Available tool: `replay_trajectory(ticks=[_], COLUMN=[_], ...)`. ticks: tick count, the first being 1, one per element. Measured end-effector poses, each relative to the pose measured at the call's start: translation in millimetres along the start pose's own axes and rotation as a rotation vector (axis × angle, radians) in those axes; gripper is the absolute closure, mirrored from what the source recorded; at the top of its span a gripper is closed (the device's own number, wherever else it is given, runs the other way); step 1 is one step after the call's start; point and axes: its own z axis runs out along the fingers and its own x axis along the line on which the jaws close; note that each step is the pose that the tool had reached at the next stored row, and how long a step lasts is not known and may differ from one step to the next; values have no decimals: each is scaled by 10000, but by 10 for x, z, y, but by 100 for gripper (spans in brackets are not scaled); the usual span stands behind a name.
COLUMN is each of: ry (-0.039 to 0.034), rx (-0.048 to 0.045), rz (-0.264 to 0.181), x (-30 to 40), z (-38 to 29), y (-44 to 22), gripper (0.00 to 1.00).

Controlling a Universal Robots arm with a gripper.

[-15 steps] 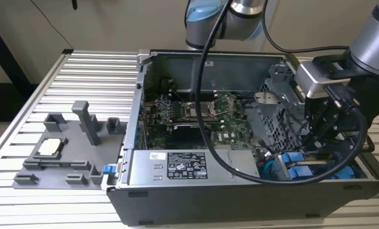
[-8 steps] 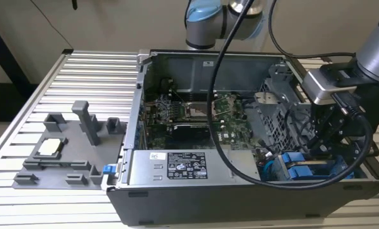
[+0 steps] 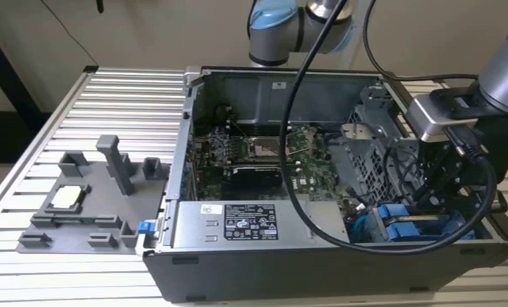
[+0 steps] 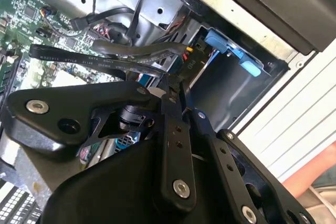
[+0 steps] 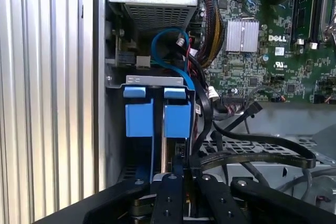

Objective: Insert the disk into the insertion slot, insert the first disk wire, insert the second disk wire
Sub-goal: 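Insert the second disk wire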

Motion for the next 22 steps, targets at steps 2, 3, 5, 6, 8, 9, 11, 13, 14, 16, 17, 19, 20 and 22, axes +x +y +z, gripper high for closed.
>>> replay_trajectory(ticks=[2, 3, 5, 6, 8, 9, 11, 13, 14, 16, 17, 19, 20, 22], ry=[9, 28, 35, 12, 4, -4, 0, -12, -16, -41, -50, -49, -50, -54], rx=[1, 2, 1, 8, 0, -10, -34, -54, -53, -56, -58, -59, -59, -59], rz=[11, 23, 40, 39, 54, 66, 81, 89, 91, 102, 109, 112, 113, 114], x=[2, 2, 3, 2, 3, 4, 2, 7, 9, 9, 8, 4, 2, -2], z=[17, 31, 52, 61, 52, 29, -42, -60, -62, -91, -130, -220, -264, -325], y=[3, 7, 14, 12, 13, 13, 11, 9, 9, 7, 5, 2, 0, -3], gripper=[84, 84, 84, 82, 82, 76, 76, 76, 76, 76, 76, 76, 76, 76])
